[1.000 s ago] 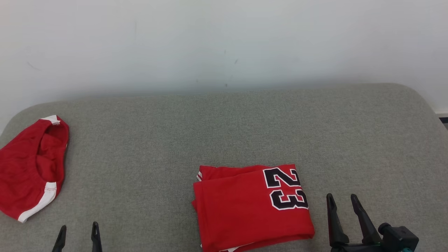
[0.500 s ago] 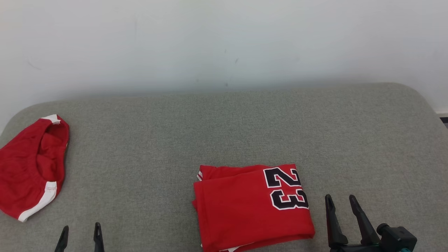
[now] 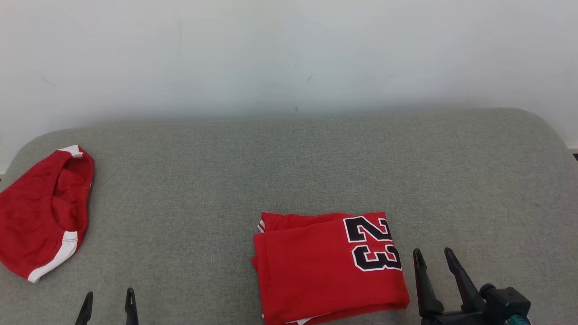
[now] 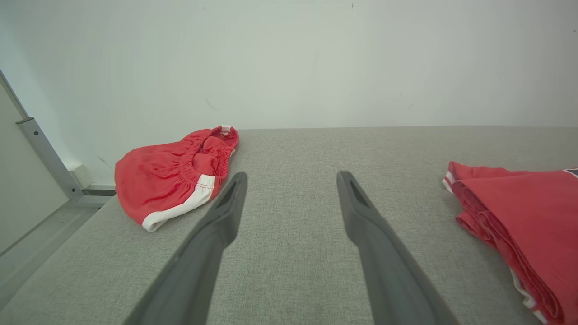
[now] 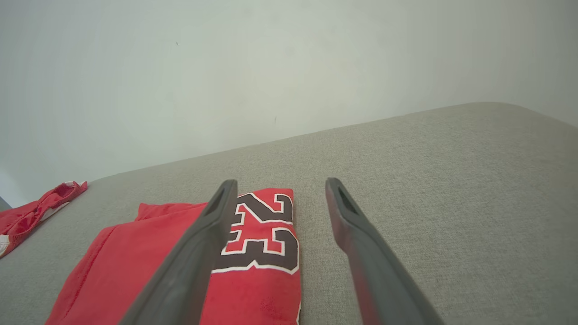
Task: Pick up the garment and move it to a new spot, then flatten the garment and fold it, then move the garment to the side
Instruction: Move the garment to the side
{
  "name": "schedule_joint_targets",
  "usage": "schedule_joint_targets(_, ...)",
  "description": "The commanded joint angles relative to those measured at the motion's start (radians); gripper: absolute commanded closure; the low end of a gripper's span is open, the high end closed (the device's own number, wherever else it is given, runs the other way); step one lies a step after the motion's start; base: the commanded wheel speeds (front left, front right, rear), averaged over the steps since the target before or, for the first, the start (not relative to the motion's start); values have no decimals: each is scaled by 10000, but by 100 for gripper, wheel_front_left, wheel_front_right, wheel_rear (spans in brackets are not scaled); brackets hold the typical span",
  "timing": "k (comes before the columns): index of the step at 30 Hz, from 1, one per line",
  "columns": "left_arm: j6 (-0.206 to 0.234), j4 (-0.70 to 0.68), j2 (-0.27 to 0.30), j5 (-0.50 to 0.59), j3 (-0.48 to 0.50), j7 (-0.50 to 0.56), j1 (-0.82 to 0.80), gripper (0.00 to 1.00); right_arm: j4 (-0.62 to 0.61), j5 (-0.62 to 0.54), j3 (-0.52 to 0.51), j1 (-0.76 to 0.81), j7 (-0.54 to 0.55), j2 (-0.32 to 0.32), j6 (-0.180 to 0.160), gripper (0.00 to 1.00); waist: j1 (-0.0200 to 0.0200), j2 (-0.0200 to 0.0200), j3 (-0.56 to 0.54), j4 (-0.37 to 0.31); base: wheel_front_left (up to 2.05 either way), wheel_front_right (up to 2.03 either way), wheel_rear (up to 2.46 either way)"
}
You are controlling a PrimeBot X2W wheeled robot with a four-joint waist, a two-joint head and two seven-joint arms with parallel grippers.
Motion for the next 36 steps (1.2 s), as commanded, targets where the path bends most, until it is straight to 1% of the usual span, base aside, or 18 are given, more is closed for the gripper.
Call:
schedule_joint_targets(1, 47, -1, -37, 14, -18, -31, 107, 0, 31, -118, 125, -189, -11, -105, -25, 0, 0, -1, 8, 26, 0, 0, 0)
schedule_joint_targets(4, 54, 16, -44, -2, -84, -31, 51, 0, 171, -170, 293, -549, -11, -268, -25, 0, 0, -1, 34, 92, 0, 0, 0)
schedule_joint_targets(7, 65, 35, -54, -17, -162, -31, -51, 0, 582, -270, 435, -996, -8, -425, -25, 0, 0, -1, 70, 193, 0, 0, 0)
schedule_joint_targets(14, 67, 61, -76, -57, -394, -31, -227, 0, 2124, -411, 642, -2305, 493, -542, -25, 0, 0, -1, 300, 481, 0, 0, 0)
schedule_joint_targets(20, 61, 116, -87, -96, -610, -31, -484, 0, 3443, -491, 565, -3032, 799, -594, -25, 0, 0, -1, 656, 766, 0, 0, 0)
schedule_joint_targets(30, 45, 230, -94, -132, -683, -31, -753, 0, 5576, -312, 576, -3670, 828, -457, -25, 0, 0, -1, 987, 909, 0, 0, 0)
schedule_joint_targets(34, 43, 240, -94, -136, -689, -31, -846, 0, 6132, -122, 771, -3638, 800, -279, -25, 0, 0, -1, 1028, 889, 0, 0, 0)
schedule_joint_targets(35, 45, 239, -95, -143, -683, -31, -846, 0, 6219, -28, 849, -3625, 812, -226, -25, 57, 0, -1, 1036, 869, 0, 0, 0)
schedule_joint_targets(36, 51, 235, -96, -153, -675, -31, -851, 0, 6274, 74, 963, -3630, 809, -184, -24, 93, 0, -1, 1049, 847, 0, 0, 0)
